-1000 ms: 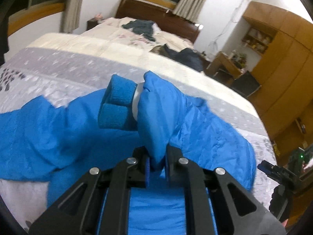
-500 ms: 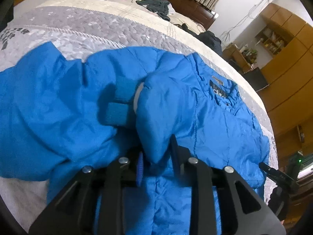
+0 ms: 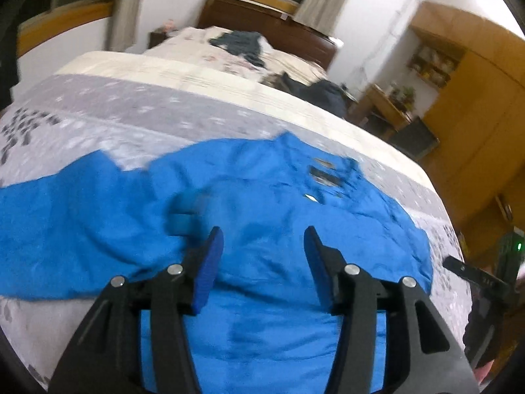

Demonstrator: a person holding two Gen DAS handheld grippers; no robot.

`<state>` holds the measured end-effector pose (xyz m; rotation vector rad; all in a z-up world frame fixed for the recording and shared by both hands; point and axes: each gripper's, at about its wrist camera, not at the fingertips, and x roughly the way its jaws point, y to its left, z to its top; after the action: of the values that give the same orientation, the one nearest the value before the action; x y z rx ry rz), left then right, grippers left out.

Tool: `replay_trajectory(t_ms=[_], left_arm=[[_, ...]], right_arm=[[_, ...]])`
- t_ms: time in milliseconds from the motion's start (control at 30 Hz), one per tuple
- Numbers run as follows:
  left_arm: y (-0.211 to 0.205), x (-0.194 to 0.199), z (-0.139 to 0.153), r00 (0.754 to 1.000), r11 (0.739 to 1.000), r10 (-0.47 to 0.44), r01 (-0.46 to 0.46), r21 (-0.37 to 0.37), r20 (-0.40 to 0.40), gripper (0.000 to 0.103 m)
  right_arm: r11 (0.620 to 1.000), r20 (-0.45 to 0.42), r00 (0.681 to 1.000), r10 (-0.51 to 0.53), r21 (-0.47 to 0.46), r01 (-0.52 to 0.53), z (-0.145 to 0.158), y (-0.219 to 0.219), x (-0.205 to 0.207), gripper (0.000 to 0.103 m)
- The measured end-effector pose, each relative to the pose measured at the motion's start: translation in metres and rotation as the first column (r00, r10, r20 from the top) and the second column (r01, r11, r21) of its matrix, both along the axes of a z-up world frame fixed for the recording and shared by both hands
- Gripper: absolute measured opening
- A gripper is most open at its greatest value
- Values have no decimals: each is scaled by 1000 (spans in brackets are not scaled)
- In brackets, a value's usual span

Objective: Fold small clothes
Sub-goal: 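Lower the sleeve onto the jacket body and open the right tool, then grasp the cuff of the other jacket sleeve with the left tool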

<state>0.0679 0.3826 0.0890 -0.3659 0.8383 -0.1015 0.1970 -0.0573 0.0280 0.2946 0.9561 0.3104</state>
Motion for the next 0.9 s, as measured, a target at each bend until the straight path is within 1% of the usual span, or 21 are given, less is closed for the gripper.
replay_trajectory(t_ms=[100,200,267,333,367,400,467,567,700,767,833,900], left_arm=[[-31,12,-7,998,998,-63,64,21,-27,51],[-47,20,-24,994,995,-92,95,45,-65,52],[-46,25,-40,991,994,-91,96,43,-103,52],[-43,31,-63,982,994,-77,88,60,-172,52],[-40,33,-70,979,994,-78,90,57,-188,51],[-39,34,-78,976,994,-91,99,35,-196,51],[-35,34,-83,978,994,-104,109,15,-180,51],[-35,34,-84,978,994,-106,112,20,-178,51],[-43,30,-83,983,989,-101,117,94,-154,51],[-46,32,-82,984,987,-99,117,112,-150,51],[-46,30,-79,984,988,-97,113,105,-146,52],[-44,24,-74,985,991,-94,106,81,-142,53]], right_arm=[[998,-22,998,60,-14,-60,-2,34,7,51],[993,-60,992,114,-29,-116,-16,65,12,51],[989,-100,986,136,-41,-141,-32,78,15,51],[987,-139,980,139,-63,-148,-51,85,18,50],[987,-145,980,138,-66,-149,-57,85,19,50],[986,-147,979,143,-60,-153,-61,84,20,50],[986,-145,978,151,-50,-160,-67,81,22,50],[984,-133,978,162,-59,-171,-70,82,20,50],[982,-112,981,161,-84,-171,-71,85,17,50],[984,-105,982,155,-77,-164,-70,85,17,50],[985,-95,983,155,-58,-161,-66,81,14,52],[985,-85,982,168,-33,-171,-57,79,9,57]])
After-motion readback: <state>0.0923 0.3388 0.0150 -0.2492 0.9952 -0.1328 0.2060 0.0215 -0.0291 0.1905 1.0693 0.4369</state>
